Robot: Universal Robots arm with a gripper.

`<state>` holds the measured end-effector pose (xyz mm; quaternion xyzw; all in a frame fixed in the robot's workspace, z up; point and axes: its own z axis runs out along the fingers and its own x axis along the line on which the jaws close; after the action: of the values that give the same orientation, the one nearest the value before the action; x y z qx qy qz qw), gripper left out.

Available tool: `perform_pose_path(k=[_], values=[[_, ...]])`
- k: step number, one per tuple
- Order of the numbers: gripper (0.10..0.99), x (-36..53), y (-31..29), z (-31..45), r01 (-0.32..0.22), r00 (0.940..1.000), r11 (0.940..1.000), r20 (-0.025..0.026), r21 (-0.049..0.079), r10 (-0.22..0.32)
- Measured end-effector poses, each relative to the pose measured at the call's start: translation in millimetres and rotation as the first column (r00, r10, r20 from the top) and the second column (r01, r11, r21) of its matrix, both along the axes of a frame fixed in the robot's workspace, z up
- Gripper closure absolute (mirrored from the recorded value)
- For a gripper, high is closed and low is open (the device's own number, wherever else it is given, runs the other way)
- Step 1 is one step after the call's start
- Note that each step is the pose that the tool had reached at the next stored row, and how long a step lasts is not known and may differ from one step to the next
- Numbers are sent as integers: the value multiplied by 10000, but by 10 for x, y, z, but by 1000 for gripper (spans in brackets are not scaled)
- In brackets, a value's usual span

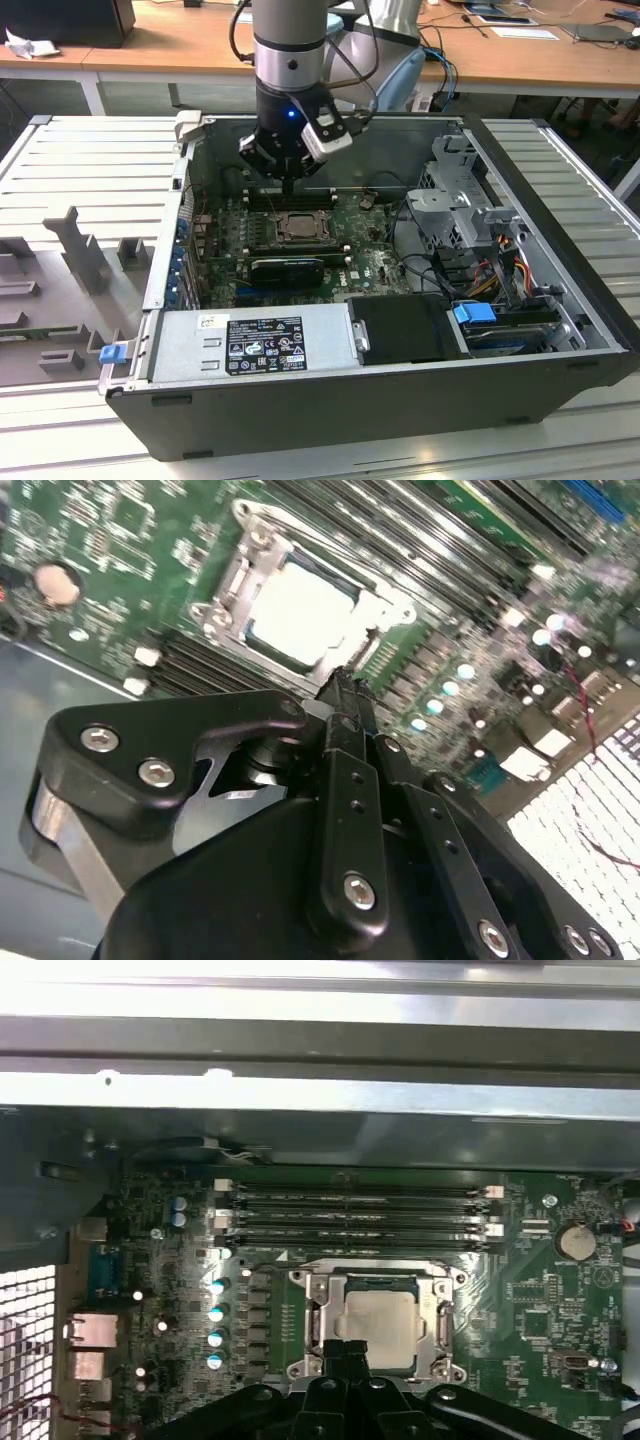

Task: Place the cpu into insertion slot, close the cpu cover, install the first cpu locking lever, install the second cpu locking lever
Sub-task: 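Install the first cpu locking lever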

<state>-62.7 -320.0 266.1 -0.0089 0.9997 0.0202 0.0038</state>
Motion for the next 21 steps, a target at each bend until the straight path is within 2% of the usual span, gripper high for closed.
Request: perform_pose_path(k=[6, 14, 17, 21], values=[[980, -165, 0, -17, -3, 10000, 10000, 0, 0, 3], [980, -335, 7, -27, -1, 10000, 10000, 1, 1, 1], [980, -375, 33, -35, -2, 10000, 10000, 0, 0, 2], [980, -429, 104, -54, -2, 10000, 10000, 0, 1, 2]])
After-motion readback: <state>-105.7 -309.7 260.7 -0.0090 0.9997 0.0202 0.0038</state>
